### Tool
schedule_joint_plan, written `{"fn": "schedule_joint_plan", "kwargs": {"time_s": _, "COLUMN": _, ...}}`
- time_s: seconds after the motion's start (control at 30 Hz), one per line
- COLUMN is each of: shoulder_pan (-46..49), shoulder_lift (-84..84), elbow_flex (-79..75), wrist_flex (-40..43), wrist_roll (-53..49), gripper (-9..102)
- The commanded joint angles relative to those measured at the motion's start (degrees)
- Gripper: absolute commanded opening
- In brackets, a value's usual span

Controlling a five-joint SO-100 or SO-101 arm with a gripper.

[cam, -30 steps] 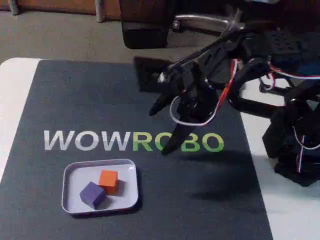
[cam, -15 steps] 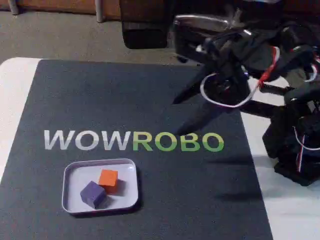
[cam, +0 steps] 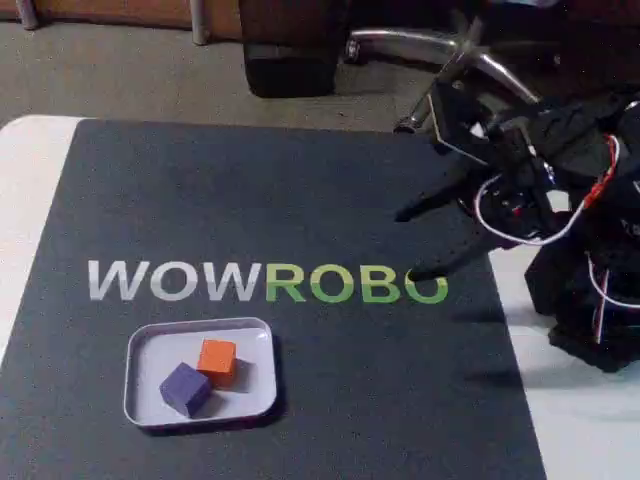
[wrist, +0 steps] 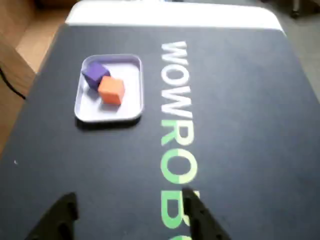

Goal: Move blocks one by one until all three blocks are in the tray.

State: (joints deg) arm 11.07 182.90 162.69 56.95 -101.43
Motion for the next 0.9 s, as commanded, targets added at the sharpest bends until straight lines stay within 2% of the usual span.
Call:
{"fn": "schedule_joint_plan", "kwargs": {"time_s": 0.0, "shoulder_pan": 0.26, "shoulder_lift": 2.72, "elbow_flex": 2.72, "wrist_flex": 0.26, "wrist_roll": -0.79, "gripper": 19}}
{"fn": "schedule_joint_plan", "kwargs": {"time_s": 0.17, "shoulder_pan": -0.35, "shoulder_lift": 6.59, "elbow_flex": 5.62, "wrist_flex": 2.72, "wrist_roll": -0.88, "gripper": 8}}
{"fn": "schedule_joint_plan", "kwargs": {"time_s": 0.33, "shoulder_pan": 0.09, "shoulder_lift": 6.59, "elbow_flex": 7.29, "wrist_flex": 2.9, "wrist_roll": 0.18, "gripper": 1}}
{"fn": "schedule_joint_plan", "kwargs": {"time_s": 0.6, "shoulder_pan": 3.87, "shoulder_lift": 6.59, "elbow_flex": 11.43, "wrist_flex": 2.99, "wrist_roll": 2.72, "gripper": -7}}
{"fn": "schedule_joint_plan", "kwargs": {"time_s": 0.87, "shoulder_pan": 3.34, "shoulder_lift": 6.59, "elbow_flex": 18.9, "wrist_flex": 4.75, "wrist_roll": 0.88, "gripper": -8}}
